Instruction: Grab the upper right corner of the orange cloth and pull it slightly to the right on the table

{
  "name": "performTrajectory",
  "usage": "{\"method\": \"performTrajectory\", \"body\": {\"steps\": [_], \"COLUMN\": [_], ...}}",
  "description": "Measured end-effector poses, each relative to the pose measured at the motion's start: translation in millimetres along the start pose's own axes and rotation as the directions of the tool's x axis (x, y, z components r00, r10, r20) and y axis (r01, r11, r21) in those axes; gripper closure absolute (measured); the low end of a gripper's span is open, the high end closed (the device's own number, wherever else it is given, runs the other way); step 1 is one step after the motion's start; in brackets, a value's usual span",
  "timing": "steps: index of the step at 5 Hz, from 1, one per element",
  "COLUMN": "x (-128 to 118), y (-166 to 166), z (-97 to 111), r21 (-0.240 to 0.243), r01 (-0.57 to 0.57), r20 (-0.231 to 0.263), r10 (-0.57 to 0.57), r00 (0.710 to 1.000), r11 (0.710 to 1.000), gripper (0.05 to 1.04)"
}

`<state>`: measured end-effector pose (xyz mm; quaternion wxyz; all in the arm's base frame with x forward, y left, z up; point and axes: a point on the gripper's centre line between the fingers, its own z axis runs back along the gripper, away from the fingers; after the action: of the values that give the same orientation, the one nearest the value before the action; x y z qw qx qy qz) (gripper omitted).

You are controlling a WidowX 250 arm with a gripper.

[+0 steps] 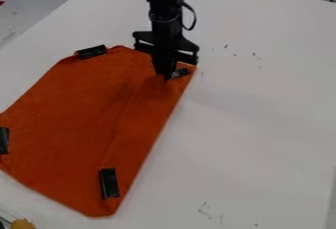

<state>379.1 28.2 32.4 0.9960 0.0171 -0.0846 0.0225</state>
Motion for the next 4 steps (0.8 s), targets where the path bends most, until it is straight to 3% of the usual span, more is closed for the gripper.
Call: {"method": "performTrajectory", "body": {"steps": [1, 2, 4], "x": [9, 13, 4], "y": [-27, -54, -89], "z": [6, 6, -2], "r21": [0.018, -0.003, -0.013], "r01": [0.010, 0.001, -0.041], "r20": [0.036, 0.080, 0.133], "r10": [-0.010, -0.001, 0.042], "r00": [0.999, 0.997, 0.990], "r11": [1.000, 1.000, 0.999], "gripper": [1.030, 1.030, 1.030]}}
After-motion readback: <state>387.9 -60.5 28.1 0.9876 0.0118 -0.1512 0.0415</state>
